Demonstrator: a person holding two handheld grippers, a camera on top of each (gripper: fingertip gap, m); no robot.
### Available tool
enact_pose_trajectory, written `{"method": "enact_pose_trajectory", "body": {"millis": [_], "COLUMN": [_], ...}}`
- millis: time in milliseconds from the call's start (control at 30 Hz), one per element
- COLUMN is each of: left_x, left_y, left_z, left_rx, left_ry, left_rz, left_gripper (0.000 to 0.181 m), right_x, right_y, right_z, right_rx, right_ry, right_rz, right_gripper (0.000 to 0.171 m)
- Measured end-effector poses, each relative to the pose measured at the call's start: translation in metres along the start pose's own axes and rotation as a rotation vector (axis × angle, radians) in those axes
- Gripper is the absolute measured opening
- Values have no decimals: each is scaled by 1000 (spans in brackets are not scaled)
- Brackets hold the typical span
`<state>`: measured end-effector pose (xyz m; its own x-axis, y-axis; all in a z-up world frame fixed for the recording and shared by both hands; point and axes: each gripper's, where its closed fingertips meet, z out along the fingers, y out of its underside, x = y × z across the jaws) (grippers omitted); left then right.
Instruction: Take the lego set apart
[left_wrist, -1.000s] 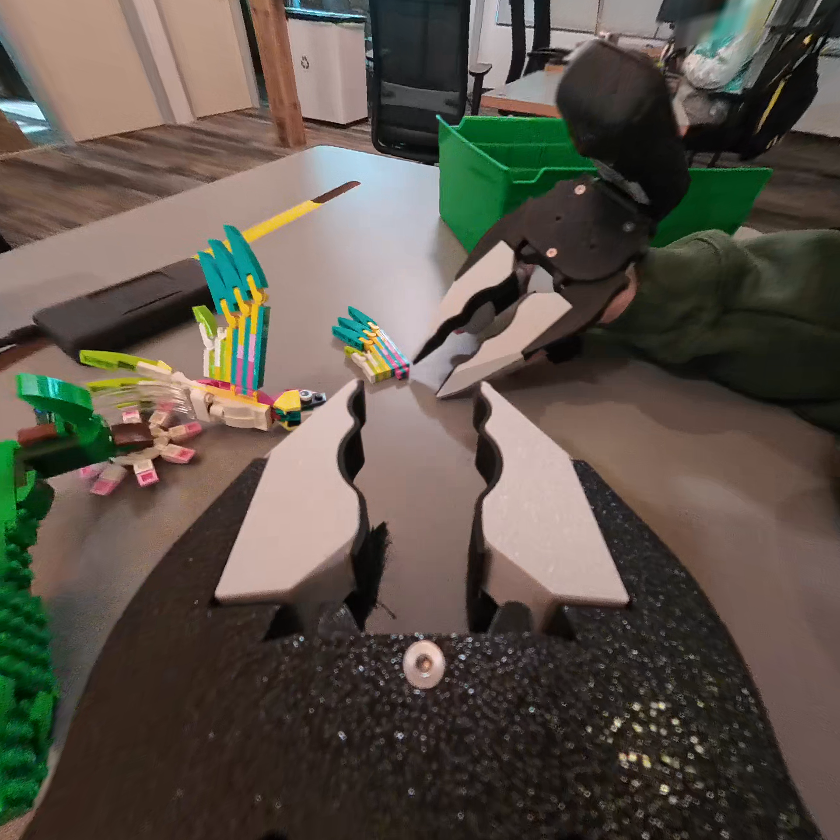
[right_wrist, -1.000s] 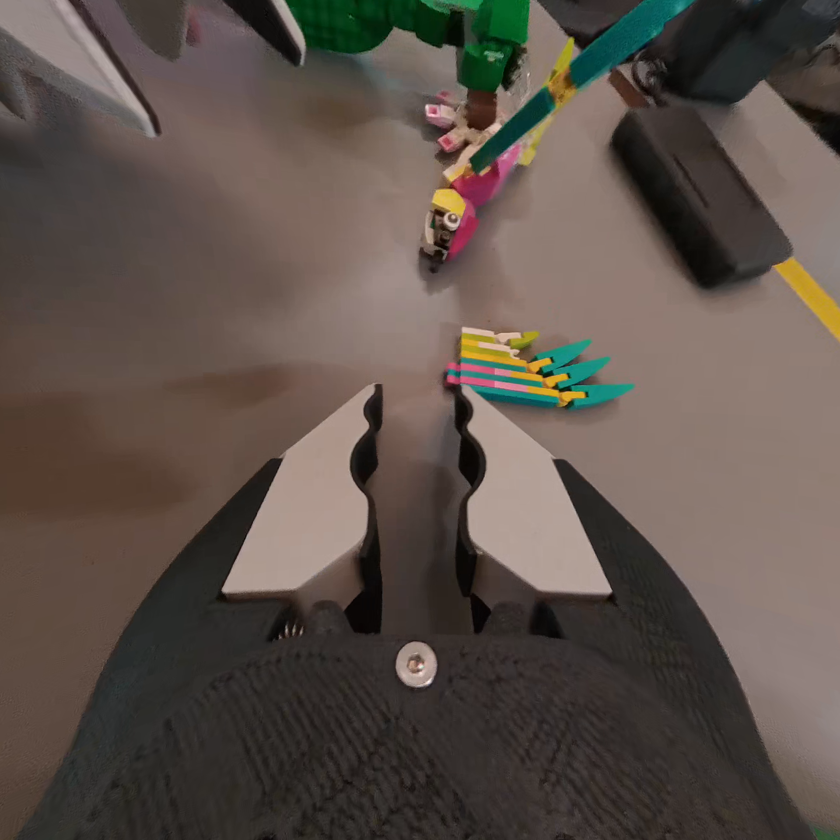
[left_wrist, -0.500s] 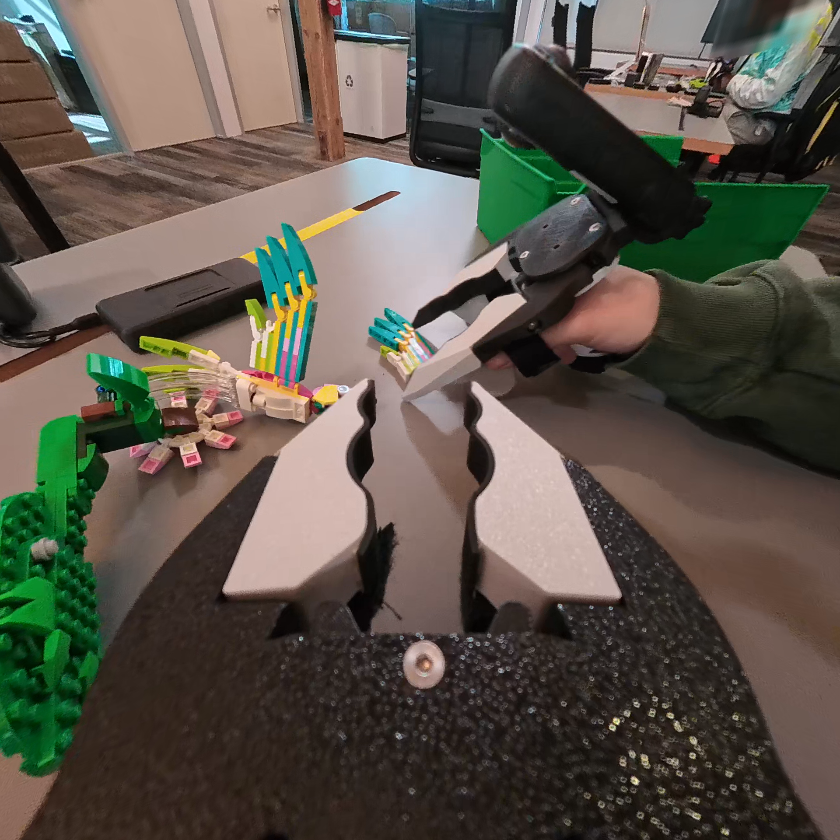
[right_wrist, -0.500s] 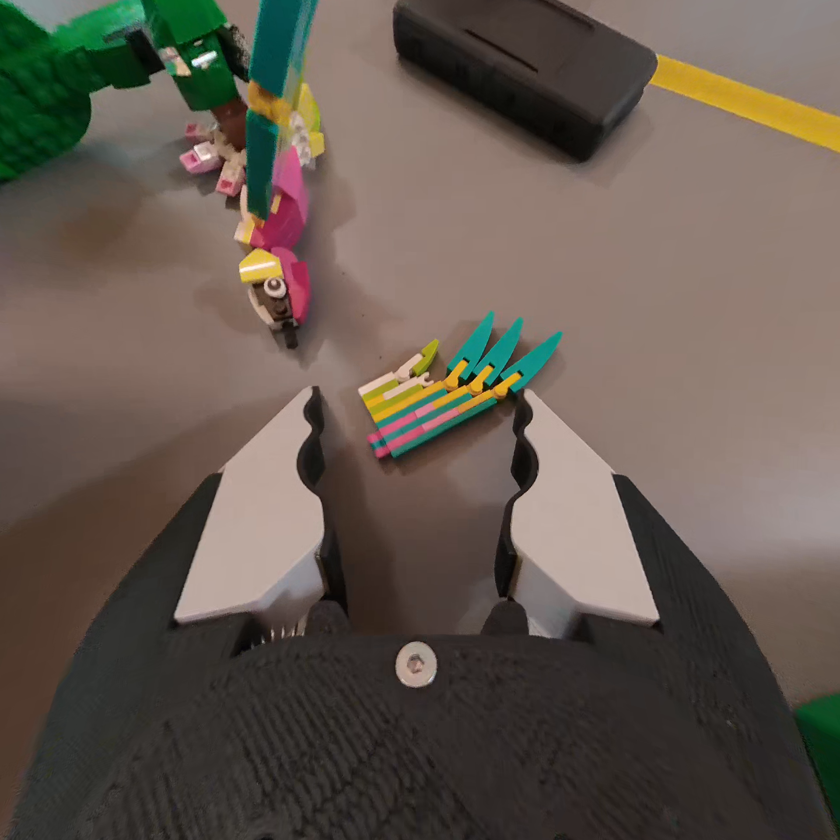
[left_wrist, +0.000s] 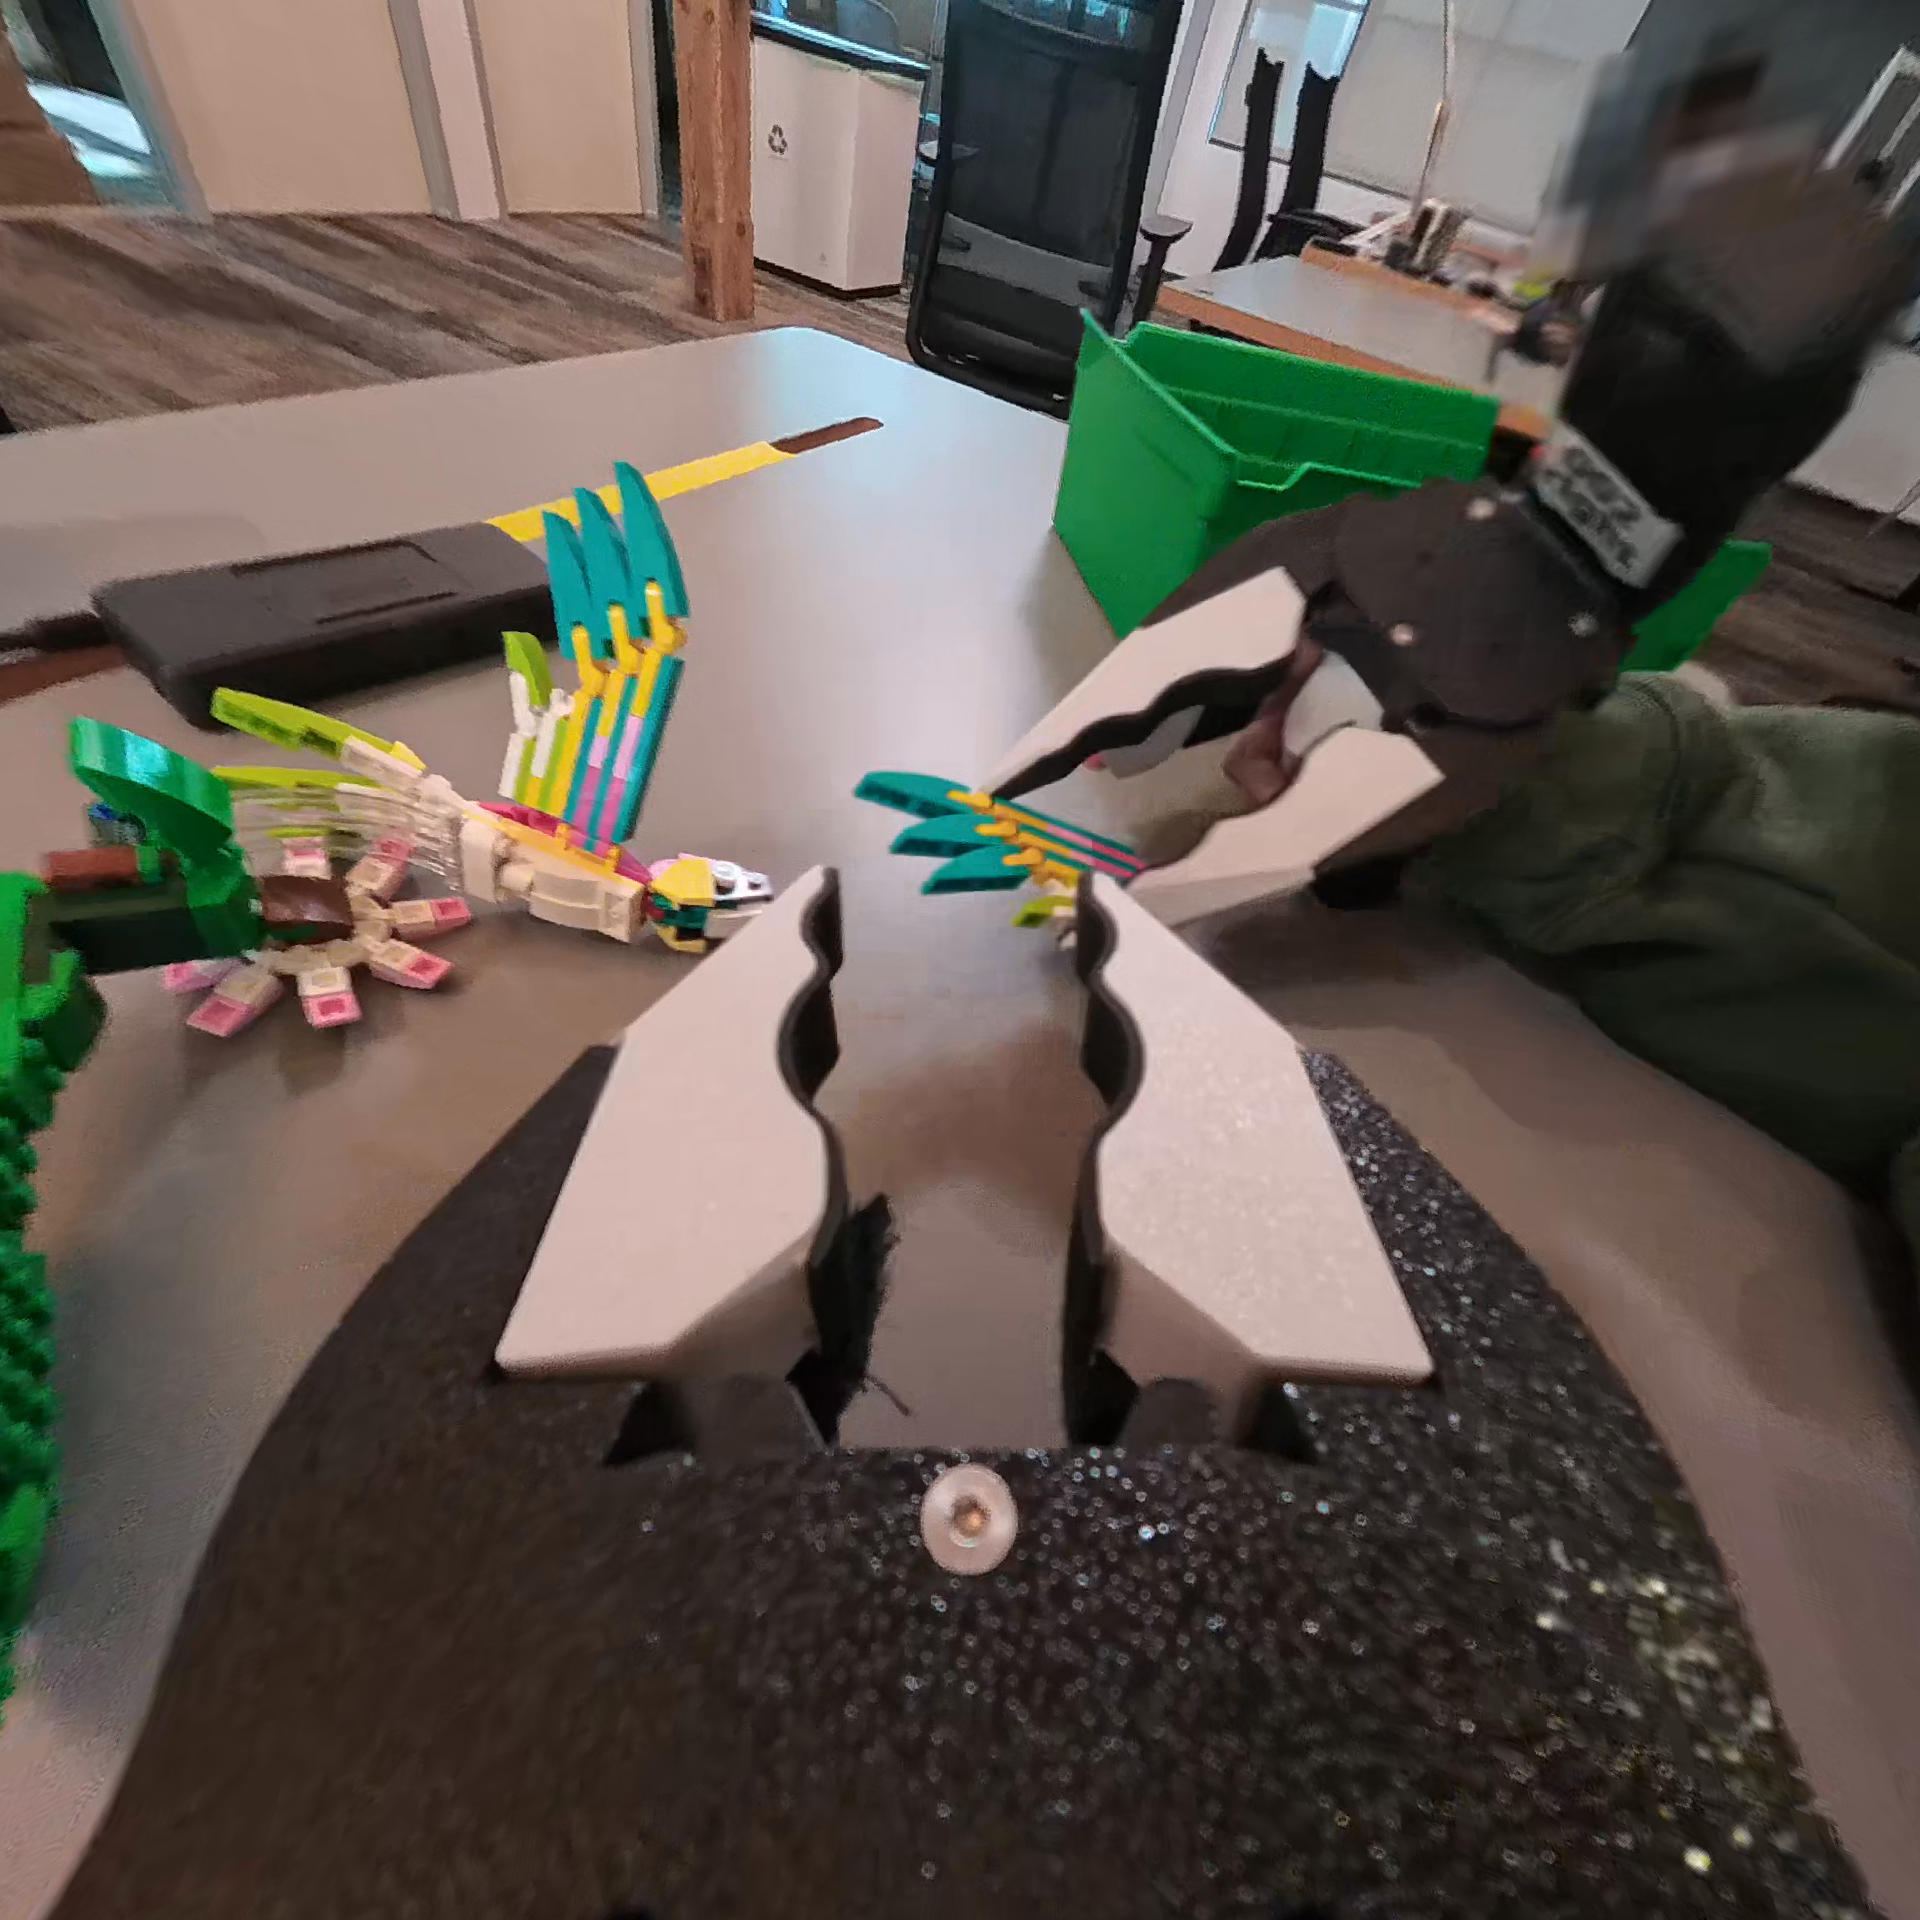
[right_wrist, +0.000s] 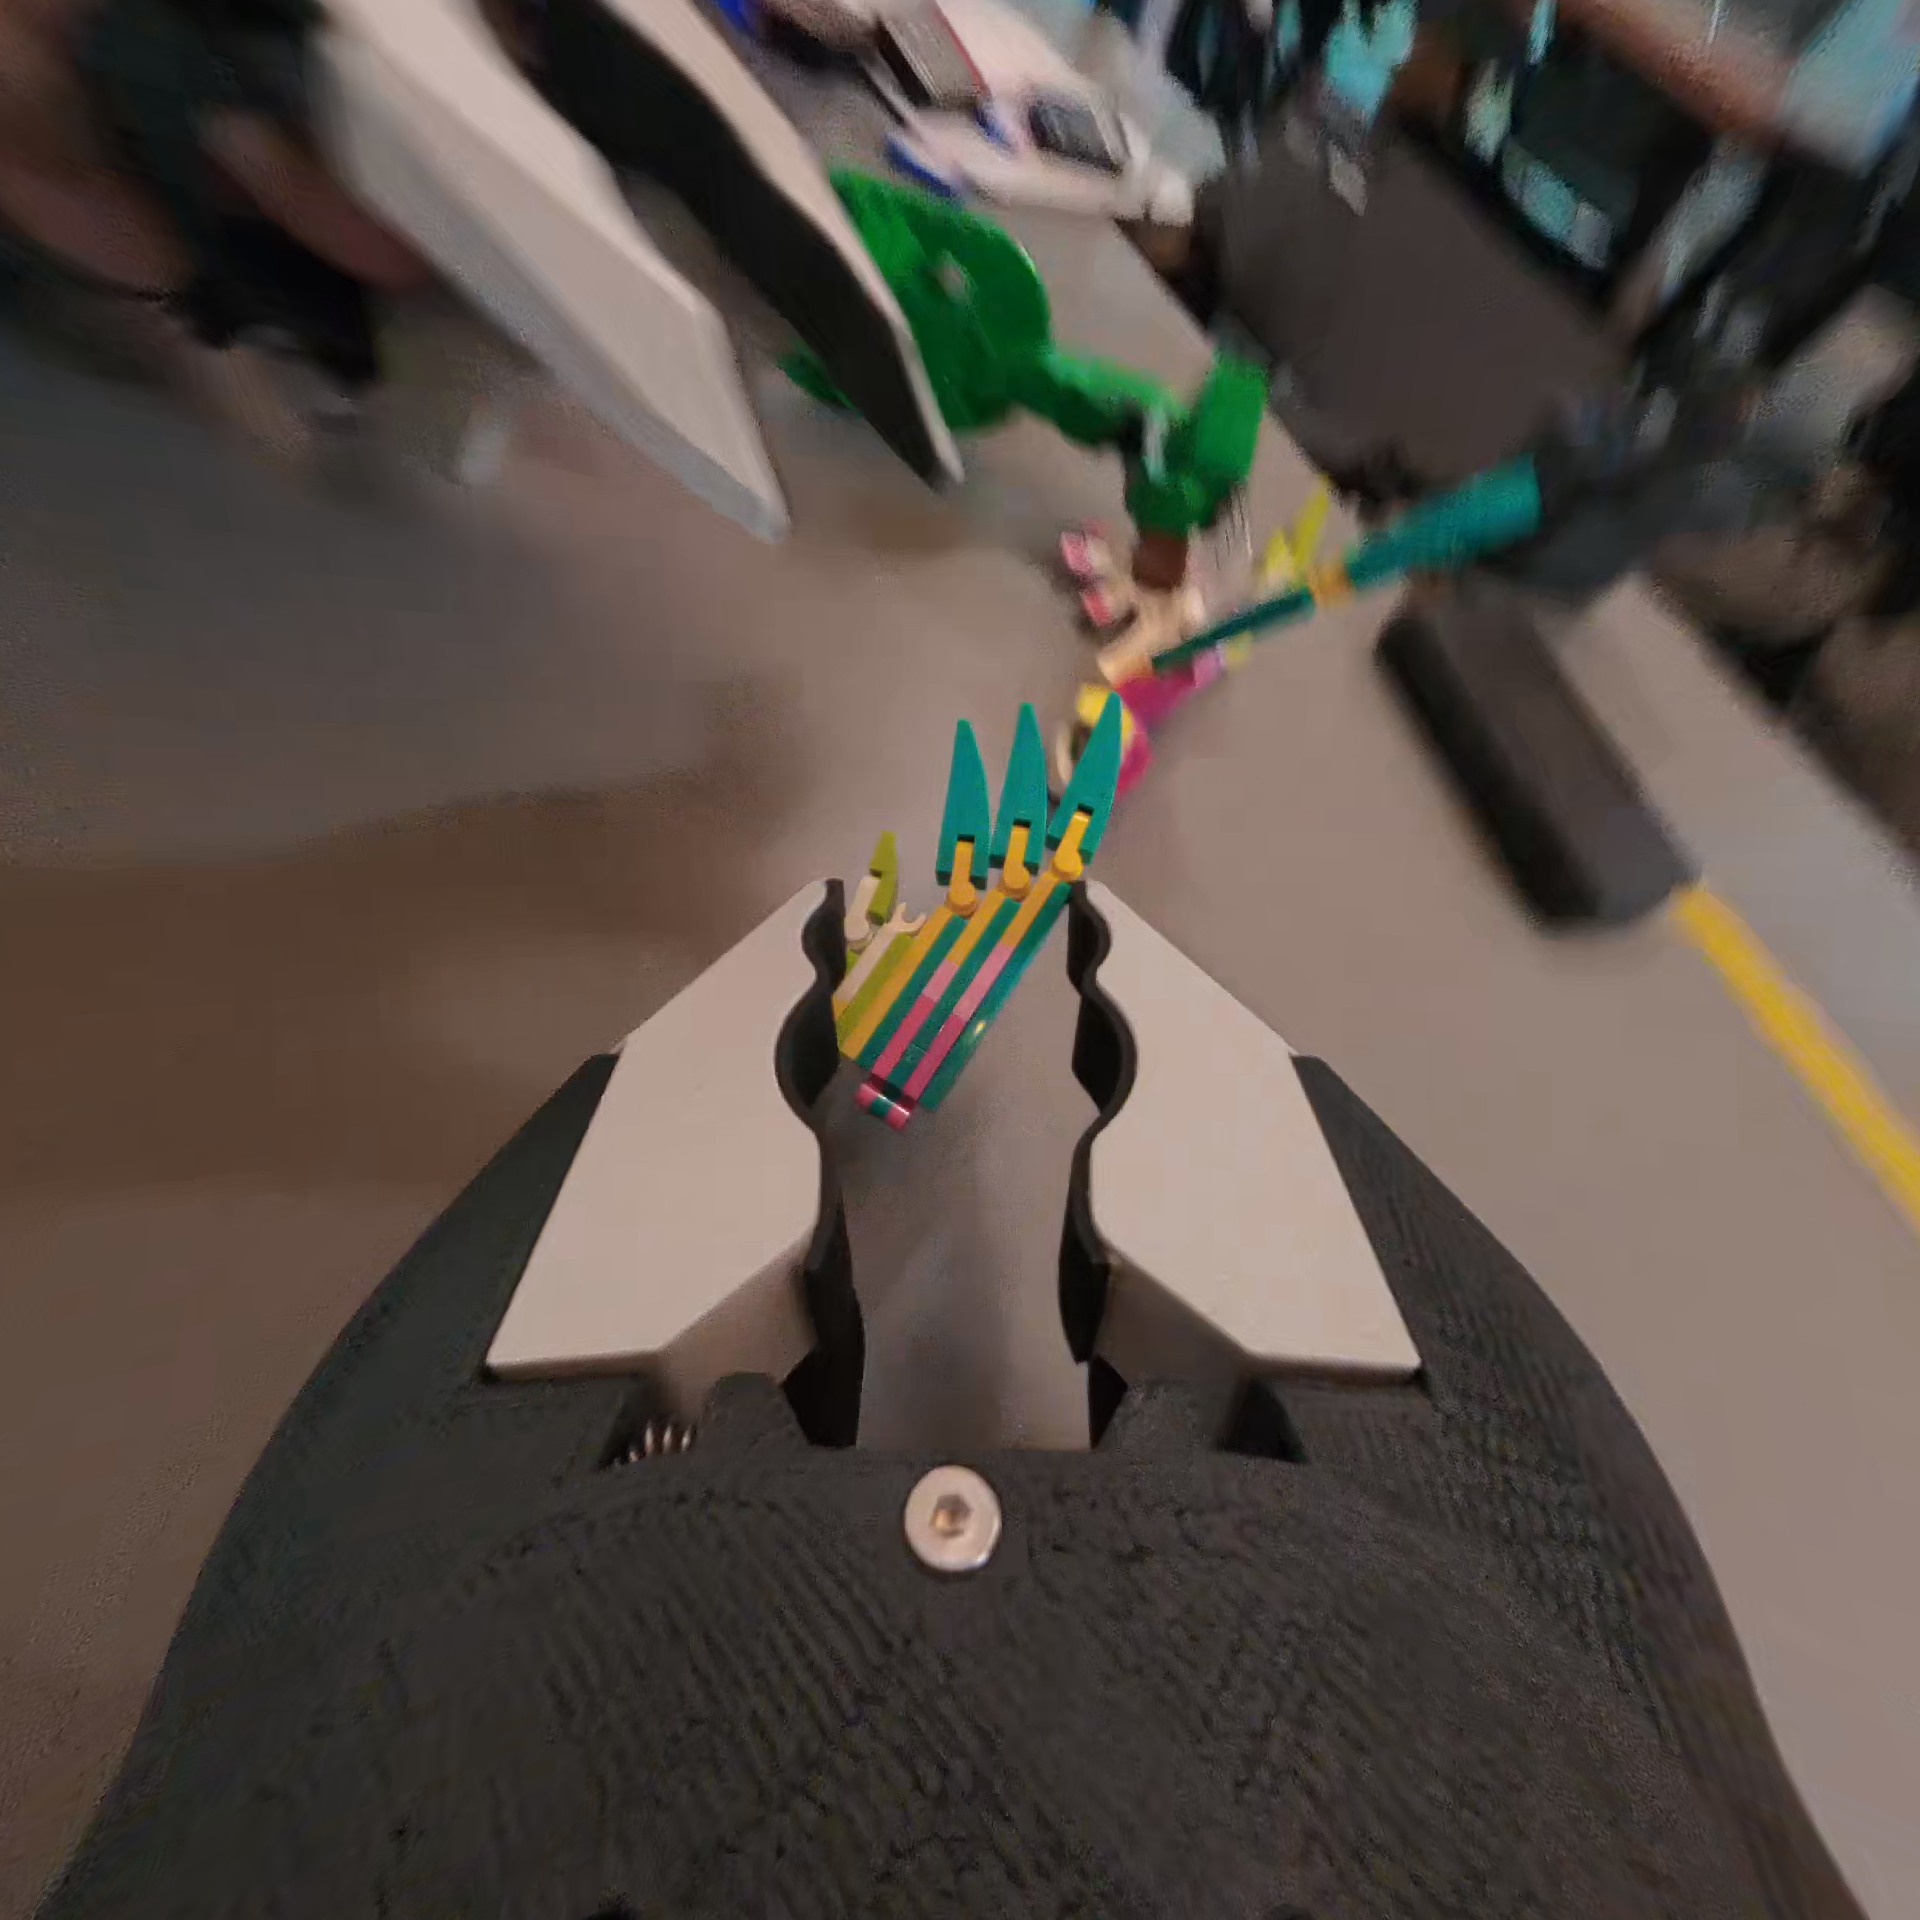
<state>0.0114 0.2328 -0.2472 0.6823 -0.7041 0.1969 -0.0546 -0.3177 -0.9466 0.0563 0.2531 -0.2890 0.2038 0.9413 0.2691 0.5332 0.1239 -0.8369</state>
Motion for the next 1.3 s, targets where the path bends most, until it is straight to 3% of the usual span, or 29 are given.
{"method": "enact_pose_trajectory", "body": {"millis": [33,133,233,367,467,533,633,700,733,800,933,1033,1300], "left_x": [4,11,21,35,39,38,42,47,51,56,60,65,71], "left_y": [1,0,-3,-1,9,7,8,7,7,8,-7,-13,-20], "left_z": [1,3,-1,-3,-2,-5,-9,-10,-11,-11,-19,-28,-42], "left_rx": [-3,12,23,-6,-66,-56,-62,-48,-43,-40,60,120,183], "left_ry": [32,127,265,402,407,406,425,451,468,489,477,426,445], "left_rz": [-39,-178,-298,-399,-343,-297,-188,-149,-138,-113,-5,185,78], "left_gripper": [49,38,22,20,8,6,6,6,6,6,7,7,7], "right_x": [-9,-33,-48,-57,-62,-56,-54,-59,-62,-66,-59,-59,-67], "right_y": [-10,-29,-35,-38,-37,-43,-45,-43,-42,-41,-55,-65,-80], "right_z": [-6,-16,-17,-17,-17,-18,-23,-25,-24,-23,-29,-34,-41], "right_rx": [52,135,157,160,153,190,197,194,185,174,237,255,298], "right_ry": [-7,-23,-48,-58,-80,-96,-262,-344,-359,-368,-279,-194,-167], "right_rz": [-102,-327,-415,-480,-459,-285,54,138,146,126,20,-119,-212], "right_gripper": [41,41,41,41,41,35,42,40,37,12,6,6,6]}}
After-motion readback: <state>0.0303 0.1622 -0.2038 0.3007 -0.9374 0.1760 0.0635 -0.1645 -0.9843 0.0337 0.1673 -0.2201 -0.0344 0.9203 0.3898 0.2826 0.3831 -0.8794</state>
